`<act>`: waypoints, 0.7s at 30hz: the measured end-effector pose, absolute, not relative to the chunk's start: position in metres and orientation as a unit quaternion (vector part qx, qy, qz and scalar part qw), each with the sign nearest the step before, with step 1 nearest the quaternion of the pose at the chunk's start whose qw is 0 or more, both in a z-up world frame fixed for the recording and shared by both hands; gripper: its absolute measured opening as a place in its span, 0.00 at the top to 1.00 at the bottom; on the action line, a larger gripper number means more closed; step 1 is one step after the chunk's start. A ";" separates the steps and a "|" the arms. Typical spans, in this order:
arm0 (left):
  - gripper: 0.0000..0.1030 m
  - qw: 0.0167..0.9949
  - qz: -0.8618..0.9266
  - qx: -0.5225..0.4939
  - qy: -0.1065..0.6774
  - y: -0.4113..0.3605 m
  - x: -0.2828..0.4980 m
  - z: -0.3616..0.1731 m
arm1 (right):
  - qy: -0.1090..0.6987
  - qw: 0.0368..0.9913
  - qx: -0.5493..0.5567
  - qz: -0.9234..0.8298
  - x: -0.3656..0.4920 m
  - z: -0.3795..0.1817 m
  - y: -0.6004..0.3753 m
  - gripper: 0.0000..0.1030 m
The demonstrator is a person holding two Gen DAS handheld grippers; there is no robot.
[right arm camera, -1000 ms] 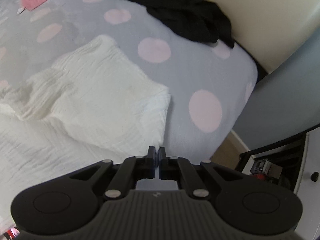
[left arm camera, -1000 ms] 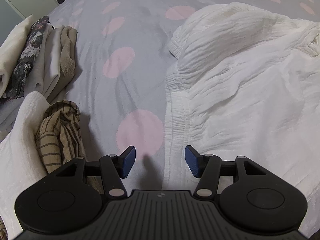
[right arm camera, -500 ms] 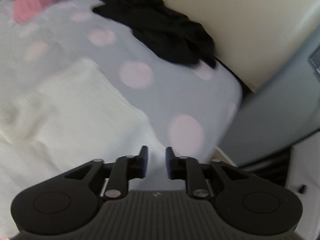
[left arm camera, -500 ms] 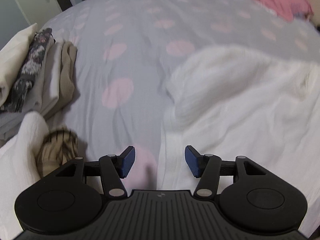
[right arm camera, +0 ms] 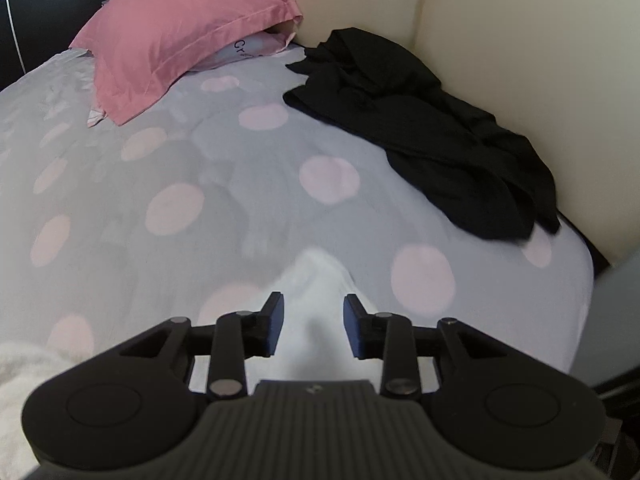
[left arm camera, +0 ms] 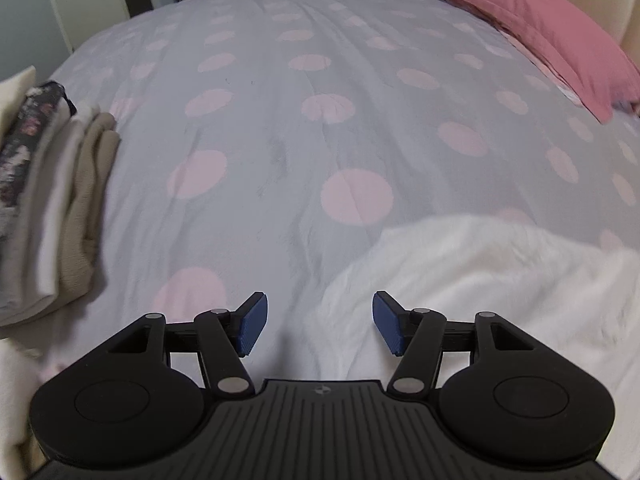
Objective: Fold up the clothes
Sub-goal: 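Move both open grippers back over the spread white garment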
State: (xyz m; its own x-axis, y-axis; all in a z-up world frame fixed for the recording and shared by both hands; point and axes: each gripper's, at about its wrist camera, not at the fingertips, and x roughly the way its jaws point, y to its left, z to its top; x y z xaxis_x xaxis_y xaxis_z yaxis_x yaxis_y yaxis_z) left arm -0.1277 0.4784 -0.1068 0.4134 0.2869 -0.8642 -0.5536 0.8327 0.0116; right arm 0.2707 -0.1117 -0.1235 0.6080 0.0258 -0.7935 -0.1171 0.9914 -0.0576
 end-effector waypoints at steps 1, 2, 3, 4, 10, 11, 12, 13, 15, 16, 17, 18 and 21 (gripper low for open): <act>0.45 0.827 0.255 -0.146 0.479 0.482 -0.122 -0.112 | 0.446 0.893 -0.046 0.041 0.277 -0.127 -0.109 0.64; 0.45 0.825 0.254 -0.152 0.481 0.485 -0.117 -0.117 | 0.450 0.891 -0.040 0.044 0.283 -0.130 -0.106 0.64; 0.45 0.824 0.251 -0.156 0.482 0.487 -0.114 -0.122 | 0.455 0.889 -0.034 0.049 0.289 -0.133 -0.102 0.63; 0.45 0.823 0.251 -0.158 0.485 0.489 -0.110 -0.127 | 0.456 0.888 -0.030 0.056 0.293 -0.136 -0.097 0.61; 0.45 0.813 0.241 -0.159 0.506 0.488 -0.094 -0.152 | 0.475 0.875 -0.079 0.056 0.317 -0.155 -0.067 0.61; 0.45 0.812 0.240 -0.158 0.507 0.487 -0.093 -0.154 | 0.482 0.871 -0.083 0.046 0.321 -0.158 -0.066 0.61; 0.45 0.812 0.240 -0.160 0.507 0.486 -0.093 -0.156 | 0.487 0.868 -0.082 0.039 0.324 -0.162 -0.067 0.63; 0.46 0.813 0.239 -0.162 0.506 0.486 -0.093 -0.157 | 0.490 0.867 -0.079 0.035 0.327 -0.165 -0.068 0.64; 0.49 0.814 0.240 -0.168 0.502 0.485 -0.093 -0.159 | 0.493 0.866 -0.076 0.035 0.331 -0.170 -0.072 0.65; 0.49 0.815 0.240 -0.169 0.500 0.485 -0.093 -0.160 | 0.494 0.865 -0.076 0.036 0.333 -0.172 -0.073 0.67; 0.52 0.816 0.241 -0.169 0.498 0.485 -0.093 -0.161 | 0.494 0.865 -0.078 0.038 0.333 -0.175 -0.074 0.67; 0.56 0.817 0.239 -0.169 0.497 0.484 -0.092 -0.160 | 0.493 0.866 -0.080 0.041 0.333 -0.177 -0.075 0.68; 0.76 0.821 0.232 -0.171 0.492 0.481 -0.089 -0.158 | 0.487 0.867 -0.095 0.040 0.332 -0.180 -0.077 0.95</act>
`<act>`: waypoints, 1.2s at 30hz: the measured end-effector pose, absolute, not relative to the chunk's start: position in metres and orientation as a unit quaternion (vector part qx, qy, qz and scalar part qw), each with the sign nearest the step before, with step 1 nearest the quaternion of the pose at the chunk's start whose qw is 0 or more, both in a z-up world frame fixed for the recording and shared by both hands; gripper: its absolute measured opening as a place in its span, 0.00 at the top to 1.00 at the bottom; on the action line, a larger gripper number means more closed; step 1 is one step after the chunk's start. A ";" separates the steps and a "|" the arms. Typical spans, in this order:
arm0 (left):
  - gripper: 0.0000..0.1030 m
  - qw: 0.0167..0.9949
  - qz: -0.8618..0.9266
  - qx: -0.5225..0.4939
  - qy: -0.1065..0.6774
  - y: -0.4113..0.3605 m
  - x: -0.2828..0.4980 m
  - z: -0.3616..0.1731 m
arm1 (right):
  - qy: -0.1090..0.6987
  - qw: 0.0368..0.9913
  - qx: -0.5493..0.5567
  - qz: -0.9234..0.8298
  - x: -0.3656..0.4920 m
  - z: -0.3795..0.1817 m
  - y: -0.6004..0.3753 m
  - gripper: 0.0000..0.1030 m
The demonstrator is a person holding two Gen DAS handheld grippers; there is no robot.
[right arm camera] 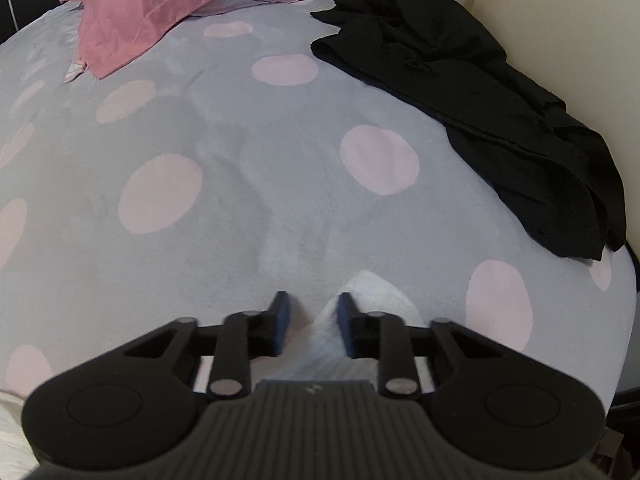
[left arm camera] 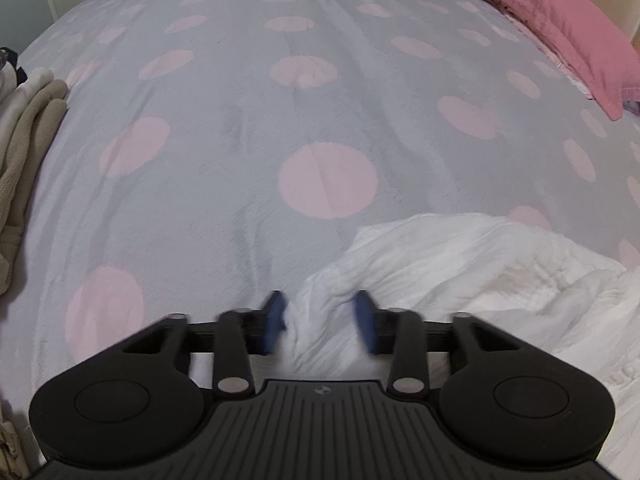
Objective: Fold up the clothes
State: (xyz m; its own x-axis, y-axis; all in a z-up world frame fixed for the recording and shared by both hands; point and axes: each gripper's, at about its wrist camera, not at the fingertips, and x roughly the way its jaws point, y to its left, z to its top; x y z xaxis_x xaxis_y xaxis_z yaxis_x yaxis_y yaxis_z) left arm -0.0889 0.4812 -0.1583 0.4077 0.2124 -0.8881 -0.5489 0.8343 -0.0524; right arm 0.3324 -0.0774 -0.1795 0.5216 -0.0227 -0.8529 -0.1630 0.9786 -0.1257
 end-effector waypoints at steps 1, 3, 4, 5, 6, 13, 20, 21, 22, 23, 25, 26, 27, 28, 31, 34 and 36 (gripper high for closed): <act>0.78 0.821 0.232 -0.169 0.494 0.479 -0.087 -0.157 | 0.485 0.867 -0.104 0.040 0.332 -0.179 -0.078 0.97; 0.95 0.819 0.233 -0.172 0.496 0.477 -0.086 -0.155 | 0.472 0.875 -0.105 0.040 0.330 -0.172 -0.080 0.98; 0.95 0.815 0.238 -0.183 0.495 0.478 -0.086 -0.153 | 0.462 0.880 -0.106 0.038 0.328 -0.167 -0.081 0.98; 0.96 0.814 0.247 -0.191 0.490 0.480 -0.087 -0.150 | 0.450 0.886 -0.110 0.035 0.326 -0.161 -0.083 0.98; 0.97 0.817 0.254 -0.187 0.483 0.481 -0.089 -0.144 | 0.438 0.891 -0.113 0.031 0.324 -0.154 -0.084 0.98; 0.97 0.844 0.282 -0.167 0.424 0.488 -0.117 -0.087 | 0.385 0.918 -0.091 -0.021 0.314 -0.100 -0.110 0.99; 0.97 0.854 0.280 -0.163 0.407 0.480 -0.151 -0.062 | 0.427 0.898 -0.084 -0.068 0.286 -0.099 -0.154 1.00; 0.97 0.853 0.278 -0.164 0.410 0.479 -0.157 -0.064 | 0.442 0.890 -0.086 -0.077 0.281 -0.104 -0.162 1.00; 0.97 0.851 0.277 -0.166 0.414 0.478 -0.162 -0.066 | 0.456 0.882 -0.085 -0.085 0.276 -0.110 -0.169 1.00; 0.97 0.848 0.277 -0.170 0.418 0.477 -0.168 -0.068 | 0.467 0.876 -0.079 -0.089 0.271 -0.116 -0.176 1.00; 0.97 0.842 0.277 -0.181 0.425 0.477 -0.180 -0.075 | 0.485 0.867 -0.067 -0.092 0.260 -0.126 -0.189 1.00; 0.97 0.840 0.276 -0.186 0.429 0.477 -0.185 -0.078 | 0.492 0.863 -0.066 -0.093 0.256 -0.131 -0.192 1.00; 0.97 0.839 0.274 -0.188 0.431 0.476 -0.189 -0.080 | 0.500 0.859 -0.065 -0.091 0.252 -0.134 -0.195 1.00; 0.97 0.838 0.271 -0.188 0.435 0.474 -0.194 -0.082 | 0.507 0.855 -0.062 -0.092 0.249 -0.137 -0.197 1.00; 0.98 0.836 0.265 -0.189 0.443 0.469 -0.204 -0.088 | 0.513 0.853 -0.036 -0.093 0.240 -0.137 -0.205 0.99; 0.98 0.835 0.261 -0.195 0.444 0.468 -0.210 -0.093 | 0.490 0.868 -0.005 -0.082 0.239 -0.122 -0.203 0.93; 0.97 0.833 0.260 -0.200 0.445 0.468 -0.211 -0.097 | 0.474 0.878 0.003 -0.059 0.243 -0.113 -0.194 0.83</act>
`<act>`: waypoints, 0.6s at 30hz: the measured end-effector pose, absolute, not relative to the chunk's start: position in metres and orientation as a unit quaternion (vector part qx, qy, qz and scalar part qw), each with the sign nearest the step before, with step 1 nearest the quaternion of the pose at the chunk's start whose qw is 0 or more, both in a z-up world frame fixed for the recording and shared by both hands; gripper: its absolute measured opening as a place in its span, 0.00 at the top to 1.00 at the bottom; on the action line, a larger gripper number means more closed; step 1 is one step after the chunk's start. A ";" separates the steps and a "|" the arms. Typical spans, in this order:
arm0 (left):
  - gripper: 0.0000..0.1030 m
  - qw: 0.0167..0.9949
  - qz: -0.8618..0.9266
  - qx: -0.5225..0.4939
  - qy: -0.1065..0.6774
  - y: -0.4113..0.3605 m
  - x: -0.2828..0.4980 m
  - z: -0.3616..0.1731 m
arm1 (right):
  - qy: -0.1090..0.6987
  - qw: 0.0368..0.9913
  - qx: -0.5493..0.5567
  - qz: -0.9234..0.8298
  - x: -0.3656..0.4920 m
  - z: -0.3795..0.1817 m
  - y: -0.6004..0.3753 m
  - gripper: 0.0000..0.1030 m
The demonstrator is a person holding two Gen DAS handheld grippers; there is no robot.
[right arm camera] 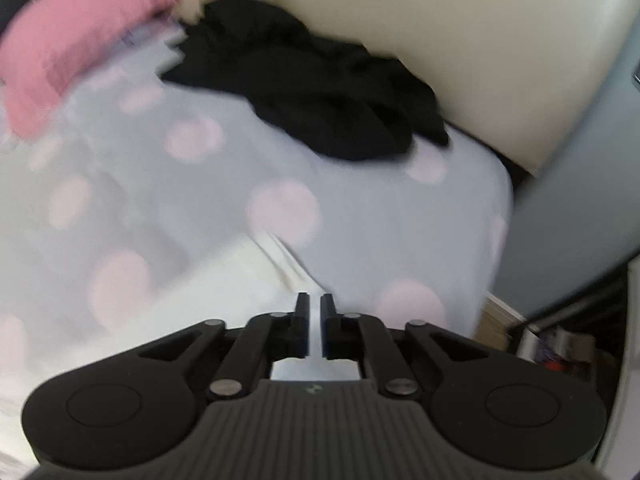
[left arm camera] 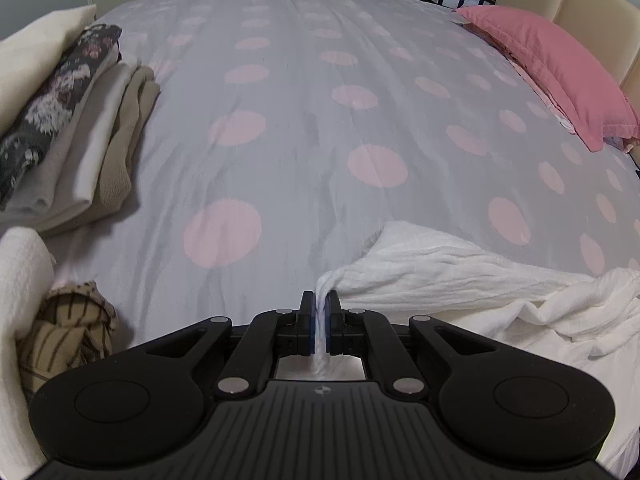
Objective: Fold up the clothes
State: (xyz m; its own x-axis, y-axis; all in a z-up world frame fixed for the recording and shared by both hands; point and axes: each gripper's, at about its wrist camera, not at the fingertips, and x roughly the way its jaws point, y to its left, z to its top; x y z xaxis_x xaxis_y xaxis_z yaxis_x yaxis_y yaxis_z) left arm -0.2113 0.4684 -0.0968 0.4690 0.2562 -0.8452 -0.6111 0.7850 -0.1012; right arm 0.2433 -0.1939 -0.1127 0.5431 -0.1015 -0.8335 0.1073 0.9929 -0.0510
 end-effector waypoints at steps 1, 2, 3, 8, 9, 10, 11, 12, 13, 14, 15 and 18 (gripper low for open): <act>0.98 0.833 0.260 -0.201 0.446 0.469 -0.211 -0.098 | 0.467 0.883 0.005 -0.047 0.246 -0.109 -0.189 0.72; 0.97 0.832 0.260 -0.202 0.447 0.469 -0.212 -0.099 | 0.462 0.886 0.005 -0.038 0.249 -0.107 -0.183 0.68; 0.97 0.832 0.260 -0.201 0.447 0.469 -0.212 -0.099 | 0.459 0.888 0.000 -0.032 0.253 -0.108 -0.176 0.67; 0.97 0.833 0.258 -0.197 0.449 0.469 -0.211 -0.100 | 0.485 0.872 -0.012 -0.057 0.272 -0.129 -0.163 0.68; 0.97 0.832 0.258 -0.197 0.450 0.470 -0.211 -0.100 | 0.489 0.870 -0.001 -0.061 0.273 -0.132 -0.166 0.68; 0.97 0.832 0.258 -0.197 0.450 0.470 -0.210 -0.101 | 0.493 0.868 0.010 -0.066 0.274 -0.135 -0.168 0.69; 0.97 0.831 0.258 -0.197 0.451 0.470 -0.208 -0.101 | 0.496 0.865 0.020 -0.070 0.275 -0.138 -0.171 0.70; 0.97 0.831 0.258 -0.197 0.452 0.470 -0.207 -0.102 | 0.498 0.863 0.027 -0.075 0.276 -0.140 -0.175 0.70; 0.97 0.831 0.258 -0.196 0.452 0.471 -0.206 -0.103 | 0.499 0.862 0.030 -0.082 0.276 -0.141 -0.177 0.69; 0.97 0.830 0.259 -0.197 0.452 0.471 -0.205 -0.104 | 0.500 0.861 0.034 -0.084 0.275 -0.142 -0.179 0.68; 0.97 0.830 0.259 -0.197 0.452 0.471 -0.204 -0.105 | 0.499 0.861 0.040 -0.085 0.275 -0.143 -0.181 0.68; 0.97 0.830 0.262 -0.200 0.450 0.469 -0.204 -0.106 | 0.501 0.860 0.063 -0.075 0.274 -0.146 -0.185 0.79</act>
